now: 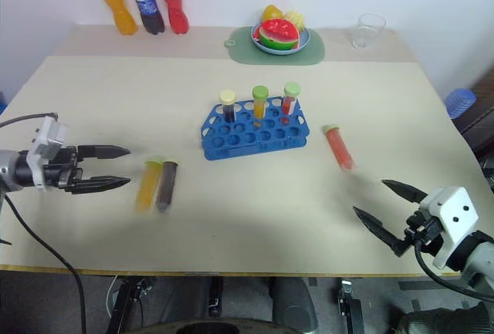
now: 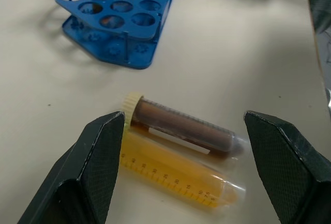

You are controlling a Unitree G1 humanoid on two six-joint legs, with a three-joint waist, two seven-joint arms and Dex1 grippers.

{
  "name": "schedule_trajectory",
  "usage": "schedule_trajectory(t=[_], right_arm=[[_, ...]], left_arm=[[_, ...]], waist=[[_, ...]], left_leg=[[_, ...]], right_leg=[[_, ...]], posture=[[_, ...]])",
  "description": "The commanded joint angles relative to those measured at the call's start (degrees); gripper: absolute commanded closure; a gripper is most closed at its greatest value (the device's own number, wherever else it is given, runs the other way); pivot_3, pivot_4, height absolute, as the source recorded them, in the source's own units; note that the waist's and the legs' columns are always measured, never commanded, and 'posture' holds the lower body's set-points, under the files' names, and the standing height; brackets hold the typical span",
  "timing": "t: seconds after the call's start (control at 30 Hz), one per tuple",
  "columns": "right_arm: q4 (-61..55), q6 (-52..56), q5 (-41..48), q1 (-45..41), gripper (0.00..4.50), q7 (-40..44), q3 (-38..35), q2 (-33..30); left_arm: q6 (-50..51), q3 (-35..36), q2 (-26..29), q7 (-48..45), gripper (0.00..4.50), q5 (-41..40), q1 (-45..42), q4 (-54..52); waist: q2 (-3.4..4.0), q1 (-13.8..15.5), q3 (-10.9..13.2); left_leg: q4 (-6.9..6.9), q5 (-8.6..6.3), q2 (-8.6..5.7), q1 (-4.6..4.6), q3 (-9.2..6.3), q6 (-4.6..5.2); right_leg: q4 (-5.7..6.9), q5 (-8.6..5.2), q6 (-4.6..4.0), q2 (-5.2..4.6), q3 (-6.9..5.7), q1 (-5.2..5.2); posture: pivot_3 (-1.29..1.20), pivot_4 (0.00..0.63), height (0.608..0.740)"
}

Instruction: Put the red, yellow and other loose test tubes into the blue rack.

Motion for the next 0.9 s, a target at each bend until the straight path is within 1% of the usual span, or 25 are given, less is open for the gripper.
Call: schedule_trajectory(t=[0.03,0.23,0.4,0.53,0.57,0.7,0.8,0.9], right_arm=[[-1.5,-0.4,0.7,0.1,0.17,0.2,-2.6,0.0],[-1.1,0.0,0.9,-2.1,0.17,-1.0,-2.4,-0.1],[-1.5,0.7,0.3,-4.9,0.17,-2.9,-0.4,0.0],[-1.7,4.9,-1.1,-11.7,0.17,-8.0,3.3,-1.5],[-1.4,8.4,-0.8,-13.9,0.17,-10.1,4.3,-2.1],[1.5,26.2,2.1,-28.5,0.17,-19.5,9.9,-3.5],[3.7,37.0,2.6,-37.0,0.17,-22.2,14.3,-5.1],[10.8,51.0,3.6,-48.5,0.17,-23.6,19.6,-7.2]], left_arm=[[-1.0,0.6,0.6,-0.8,0.72,0.5,-0.5,-0.7],[-1.7,0.7,-1.7,-0.5,0.72,0.3,-2.1,-0.5],[-3.2,0.0,-3.8,-1.5,0.72,0.0,-3.9,-0.7],[-10.4,-2.5,-5.9,-4.0,0.72,3.2,-5.3,0.6],[-11.1,-3.1,-6.6,-4.4,0.72,3.4,-5.6,0.5],[-12.6,-5.7,-10.8,-3.2,0.72,4.0,-7.5,-0.9],[-13.2,-7.1,-12.0,-2.9,0.72,4.8,-8.2,-2.1],[-12.5,-8.1,-12.8,-2.4,0.72,4.6,-7.8,-4.0]], waist=[[0.00,0.0,0.0],[0.00,-0.1,0.0],[0.00,0.0,0.0],[0.00,-0.2,0.0],[0.01,-0.2,0.0],[0.01,-0.2,0.0],[0.02,-0.1,0.0],[0.07,-0.2,0.0]], left_leg=[[0.00,0.00,0.00,-0.01,0.00,0.00],[0.00,0.00,-0.02,-0.01,0.04,0.01],[0.00,0.00,-0.04,-0.02,0.04,0.01],[0.00,0.00,-0.05,0.00,0.04,0.01],[0.03,0.01,-0.05,0.00,0.05,0.01],[0.06,0.01,-0.05,-0.01,0.05,0.01],[0.08,0.01,-0.06,-0.07,0.01,0.02],[0.04,-0.02,-0.06,-0.12,0.00,0.07]], right_leg=[[0.00,0.00,0.00,0.00,0.00,0.00],[0.01,0.00,-0.01,0.01,0.00,-0.02],[0.01,0.00,0.00,0.03,0.00,-0.01],[0.03,0.00,0.00,0.04,0.00,0.00],[0.05,0.01,-0.01,0.04,0.00,-0.01],[0.07,0.02,-0.02,0.04,0.01,-0.01],[0.10,0.03,-0.03,0.07,0.01,-0.05],[0.10,0.03,-0.02,0.07,0.01,-0.11]], posture=[[0.00,0.150,0.740],[0.00,0.150,0.740],[0.00,0.150,0.740],[0.00,0.150,0.740],[0.00,0.150,0.740],[0.00,0.150,0.740],[0.00,0.150,0.740],[0.00,0.150,0.740]])
